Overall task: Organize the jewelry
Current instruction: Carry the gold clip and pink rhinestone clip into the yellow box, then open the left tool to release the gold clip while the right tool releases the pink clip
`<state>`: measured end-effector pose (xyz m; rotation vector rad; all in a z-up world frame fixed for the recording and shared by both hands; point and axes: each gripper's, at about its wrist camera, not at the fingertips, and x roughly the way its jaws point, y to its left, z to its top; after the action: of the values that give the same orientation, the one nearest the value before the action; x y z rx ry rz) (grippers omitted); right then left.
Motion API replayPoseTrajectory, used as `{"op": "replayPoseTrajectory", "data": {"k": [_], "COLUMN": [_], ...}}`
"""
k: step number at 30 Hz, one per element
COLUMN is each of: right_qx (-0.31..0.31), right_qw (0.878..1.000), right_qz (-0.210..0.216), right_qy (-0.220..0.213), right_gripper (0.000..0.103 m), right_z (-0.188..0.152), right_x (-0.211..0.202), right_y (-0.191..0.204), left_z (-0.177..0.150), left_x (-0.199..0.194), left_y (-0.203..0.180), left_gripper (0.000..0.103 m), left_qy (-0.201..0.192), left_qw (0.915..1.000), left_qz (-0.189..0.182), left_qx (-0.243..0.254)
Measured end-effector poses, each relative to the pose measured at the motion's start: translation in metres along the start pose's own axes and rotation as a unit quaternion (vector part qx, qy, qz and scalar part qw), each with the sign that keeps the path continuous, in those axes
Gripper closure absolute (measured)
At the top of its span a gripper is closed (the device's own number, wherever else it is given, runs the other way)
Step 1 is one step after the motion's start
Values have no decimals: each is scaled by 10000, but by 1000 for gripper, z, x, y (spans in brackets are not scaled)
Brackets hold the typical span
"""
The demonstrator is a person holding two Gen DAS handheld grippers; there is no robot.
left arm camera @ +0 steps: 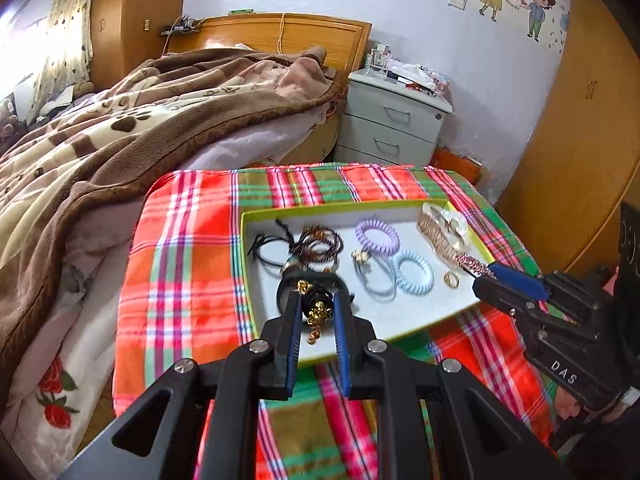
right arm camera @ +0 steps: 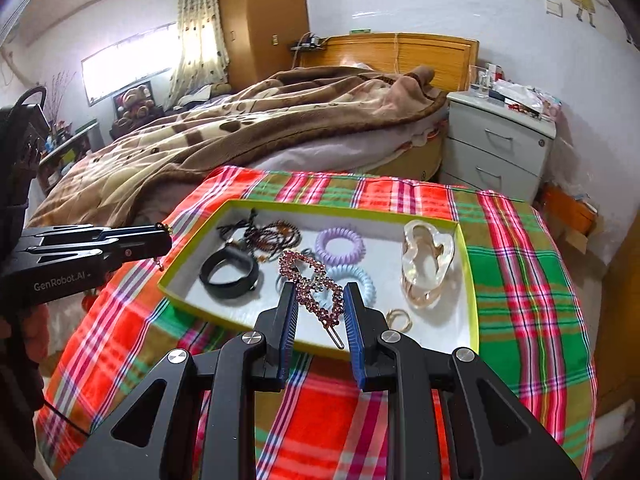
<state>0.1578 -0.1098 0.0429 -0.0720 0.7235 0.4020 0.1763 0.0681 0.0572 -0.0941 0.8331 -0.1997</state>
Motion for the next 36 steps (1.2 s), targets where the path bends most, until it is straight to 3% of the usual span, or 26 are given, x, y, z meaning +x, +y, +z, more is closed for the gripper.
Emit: {"op": "replayPoseTrajectory", "data": {"k": [16,36], "right_qx": [205,-54], "right_qw": [9971,9930], "right_qz": [-559,-838], "right_qy": [464,829], "right_gripper": [79,79], "right_z": [4,1], "right_x": [48,75], "right_y": [-18,-15], "left_z": [43,37], "left_x": [65,111], "left_y": [-15,-17], "left_gripper": [87,86], "left_qy": [277,739], "left_qw": [9993,9970], "left_qz": [-229,-170], "left_qx": [87,126]}}
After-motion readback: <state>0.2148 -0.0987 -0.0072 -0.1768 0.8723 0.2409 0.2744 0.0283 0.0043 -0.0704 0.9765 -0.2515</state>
